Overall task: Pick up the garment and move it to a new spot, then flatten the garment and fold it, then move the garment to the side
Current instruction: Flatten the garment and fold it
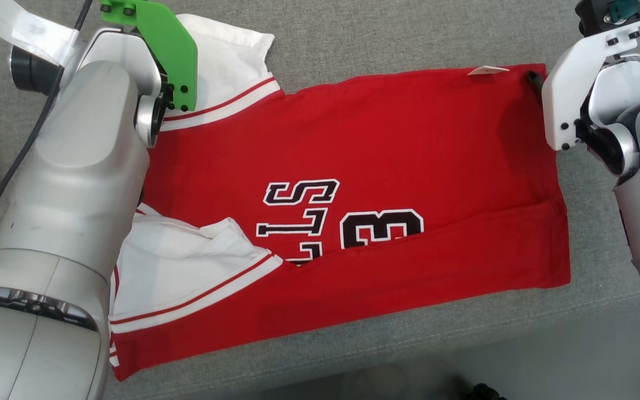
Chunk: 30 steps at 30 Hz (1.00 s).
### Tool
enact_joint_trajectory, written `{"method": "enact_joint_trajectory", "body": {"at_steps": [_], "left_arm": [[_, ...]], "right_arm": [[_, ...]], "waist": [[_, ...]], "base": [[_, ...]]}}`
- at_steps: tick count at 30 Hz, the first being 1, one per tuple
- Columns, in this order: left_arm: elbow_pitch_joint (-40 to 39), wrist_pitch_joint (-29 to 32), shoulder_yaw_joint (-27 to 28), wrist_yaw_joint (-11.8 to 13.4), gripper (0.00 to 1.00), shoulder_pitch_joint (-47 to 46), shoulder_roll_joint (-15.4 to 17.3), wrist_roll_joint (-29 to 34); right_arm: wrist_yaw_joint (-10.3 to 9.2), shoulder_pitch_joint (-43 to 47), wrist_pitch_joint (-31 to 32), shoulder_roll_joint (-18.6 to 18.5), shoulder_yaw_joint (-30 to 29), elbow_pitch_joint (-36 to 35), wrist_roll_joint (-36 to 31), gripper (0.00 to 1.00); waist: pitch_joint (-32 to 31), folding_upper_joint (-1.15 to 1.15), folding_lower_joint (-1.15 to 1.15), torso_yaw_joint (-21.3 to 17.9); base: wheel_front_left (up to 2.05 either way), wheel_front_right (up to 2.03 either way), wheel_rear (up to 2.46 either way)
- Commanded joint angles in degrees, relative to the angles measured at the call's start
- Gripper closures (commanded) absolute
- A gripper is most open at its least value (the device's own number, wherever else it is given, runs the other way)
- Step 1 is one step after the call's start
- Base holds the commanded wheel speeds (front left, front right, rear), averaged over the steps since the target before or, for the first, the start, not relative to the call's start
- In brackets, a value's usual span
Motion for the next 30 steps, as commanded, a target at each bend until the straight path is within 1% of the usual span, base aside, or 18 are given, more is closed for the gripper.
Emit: {"method": "enact_joint_trajectory", "body": {"at_steps": [1,6,7,8,11,12,13,14,16,19,21,22,25,26,27,28,29,30], "left_arm": [[1.18,0.18,-0.29,-0.27,1.00,0.70,0.12,-0.28],[2.23,-0.30,-0.48,-0.57,1.00,0.47,-0.34,-0.76],[2.38,-0.45,-0.51,-0.59,1.00,0.33,-0.42,-0.88],[2.55,-0.51,-0.56,-0.66,1.00,0.23,-0.48,-0.93],[2.99,-0.69,-0.71,-0.78,1.00,0.00,-0.64,-1.08],[3.14,-0.79,-0.77,-0.82,1.00,-0.08,-0.70,-1.17],[3.29,-1.02,-0.81,-0.78,1.00,-0.19,-0.71,-1.23],[3.43,-1.04,-0.90,-0.73,1.00,-0.24,-0.74,-1.24],[3.68,-1.45,-0.90,-0.63,1.00,-0.38,-0.78,-1.37],[4.13,-1.80,-1.07,-0.54,1.00,-0.58,-0.74,-1.49],[4.44,-1.88,-1.22,-0.55,1.00,-0.66,-0.78,-1.55],[4.56,-2.02,-1.25,-0.62,1.00,-0.66,-0.81,-1.64],[4.94,-2.13,-1.38,-0.72,1.00,-0.69,-1.04,-1.82],[5.07,-2.13,-1.44,-0.69,1.00,-0.66,-1.11,-1.93],[5.20,-2.22,-1.48,-0.70,1.00,-0.64,-1.16,-2.05],[5.30,-2.35,-1.51,-0.76,1.00,-0.61,-1.25,-2.17],[5.42,-2.31,-1.51,-0.86,1.00,-0.67,-1.28,-2.27],[5.52,-2.46,-1.52,-0.99,1.00,-0.65,-1.35,-2.31]], "right_arm": [[-0.05,-0.94,0.14,-0.57,-0.02,0.08,-0.42,0.00],[-0.05,-0.74,2.90,-1.34,1.07,0.33,1.09,0.00],[-0.05,-0.59,3.39,-1.53,1.15,0.53,1.36,0.12],[-0.05,-0.42,3.75,-1.40,1.10,0.71,1.72,0.19],[-0.05,-0.12,4.01,-1.10,0.60,1.38,2.44,0.28],[-0.05,-0.10,3.76,-1.02,0.44,1.64,2.51,0.33],[-0.05,-0.04,3.67,-0.84,0.41,1.94,2.73,0.51],[-0.05,0.00,3.32,-0.76,0.40,2.16,2.94,0.53],[-0.05,-0.26,2.52,-0.94,0.63,2.63,2.98,0.52],[-0.05,-1.18,1.00,-1.30,0.89,3.30,2.95,0.31],[-0.05,-1.64,0.54,-1.37,1.09,4.10,2.99,0.29],[-0.05,-1.93,0.30,-1.43,1.22,4.51,2.95,0.24],[-0.05,-2.65,0.01,-1.30,1.89,5.67,3.73,0.25],[-0.05,-2.74,-0.02,-1.30,2.18,6.10,3.89,0.51],[-0.05,-2.92,-0.32,-1.29,2.44,6.49,4.06,0.58],[-0.05,-3.17,-0.54,-1.28,2.75,6.86,4.25,0.72],[-0.05,-3.38,-0.70,-1.27,2.98,7.24,4.39,1.00],[-0.05,-3.49,-1.02,-1.30,3.29,7.55,4.60,1.00]], "waist": [[-0.08,0.00,0.00,0.07],[-0.58,0.00,0.00,0.24],[-0.63,0.00,0.00,0.27],[-0.68,0.00,0.00,0.31],[-0.76,0.00,0.00,0.40],[-0.76,0.00,0.00,0.44],[-0.77,0.00,0.00,0.48],[-0.79,0.00,0.00,0.54],[-0.79,0.00,0.00,0.71],[-0.80,0.00,0.00,0.97],[-0.83,0.00,0.00,1.17],[-0.85,0.00,0.00,1.28],[-0.75,0.00,0.00,1.68],[-0.69,0.00,0.00,1.82],[-0.62,0.00,0.00,1.92],[-0.56,0.00,0.00,2.02],[-0.43,0.00,0.00,2.09],[-0.37,0.00,0.00,2.16]], "base": [[0.00,0.00,0.00],[0.00,0.00,0.00],[0.00,0.00,0.00],[0.00,0.00,0.00],[0.00,0.00,0.00],[0.00,0.00,0.00],[0.00,0.00,0.00],[0.00,0.00,0.00],[0.00,0.00,0.00],[0.00,0.00,0.00],[0.00,0.00,0.00],[0.00,0.00,0.00],[0.00,0.00,0.00],[0.00,0.00,0.00],[0.00,0.00,0.00],[0.00,0.00,0.00],[0.00,0.00,0.00],[0.00,0.00,0.00]]}}
